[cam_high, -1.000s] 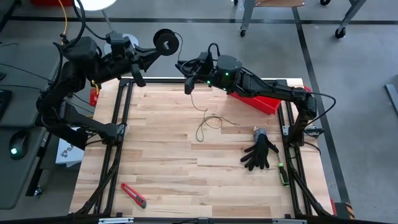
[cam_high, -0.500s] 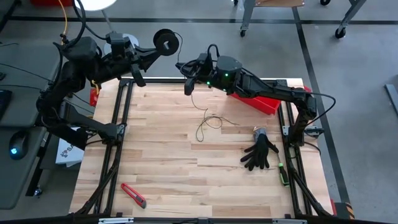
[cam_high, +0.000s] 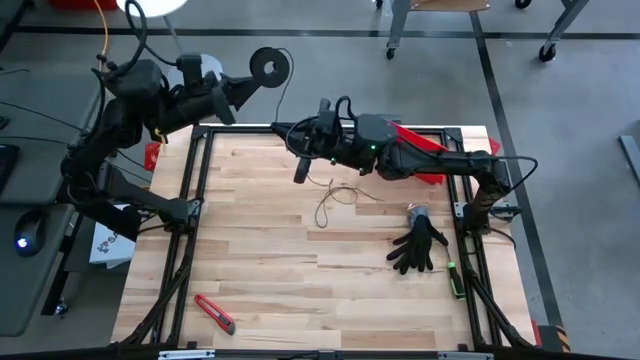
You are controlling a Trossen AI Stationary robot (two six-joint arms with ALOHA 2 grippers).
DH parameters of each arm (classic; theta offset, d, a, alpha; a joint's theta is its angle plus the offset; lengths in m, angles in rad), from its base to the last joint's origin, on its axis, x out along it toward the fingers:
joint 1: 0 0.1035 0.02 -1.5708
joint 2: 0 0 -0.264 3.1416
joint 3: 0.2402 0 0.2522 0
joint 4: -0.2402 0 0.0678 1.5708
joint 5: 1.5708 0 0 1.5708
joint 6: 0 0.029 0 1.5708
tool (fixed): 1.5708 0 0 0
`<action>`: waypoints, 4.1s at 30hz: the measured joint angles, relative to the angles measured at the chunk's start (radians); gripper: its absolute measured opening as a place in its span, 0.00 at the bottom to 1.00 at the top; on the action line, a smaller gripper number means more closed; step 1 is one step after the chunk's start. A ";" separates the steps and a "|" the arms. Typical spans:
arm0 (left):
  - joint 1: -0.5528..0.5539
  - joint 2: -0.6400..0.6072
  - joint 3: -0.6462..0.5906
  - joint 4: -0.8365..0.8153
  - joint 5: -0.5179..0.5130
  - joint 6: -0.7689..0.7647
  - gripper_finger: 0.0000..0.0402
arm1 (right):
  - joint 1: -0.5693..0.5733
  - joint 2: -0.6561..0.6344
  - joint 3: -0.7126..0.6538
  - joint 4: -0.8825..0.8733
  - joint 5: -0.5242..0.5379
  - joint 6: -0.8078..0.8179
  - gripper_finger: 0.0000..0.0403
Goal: Coil cords
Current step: Coil the black wire on the spool
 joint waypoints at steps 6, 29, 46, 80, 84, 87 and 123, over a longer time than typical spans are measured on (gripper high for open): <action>0.000 0.033 0.000 0.110 0.055 -0.187 0.00 | -0.002 0.009 0.000 0.069 -0.040 0.003 0.00; 0.101 0.083 0.000 0.105 0.335 -0.518 0.00 | 0.044 0.046 0.000 0.116 -0.114 -0.072 0.00; 0.137 0.084 0.000 0.097 0.318 -0.441 0.00 | 0.041 0.047 0.000 0.132 -0.166 -0.092 0.00; 0.223 0.059 0.000 0.128 0.407 -0.169 0.00 | -0.003 0.047 0.000 0.018 -0.088 0.047 0.32; 0.222 0.035 0.001 0.126 0.429 -0.135 0.00 | -0.025 0.047 0.000 0.019 -0.111 0.097 0.32; 0.215 0.020 0.001 0.124 0.433 -0.093 0.00 | -0.044 0.047 0.000 0.020 -0.111 0.135 0.32; 0.164 -0.062 0.001 0.107 0.428 0.186 0.00 | -0.171 0.044 0.000 -0.010 -0.321 0.266 0.32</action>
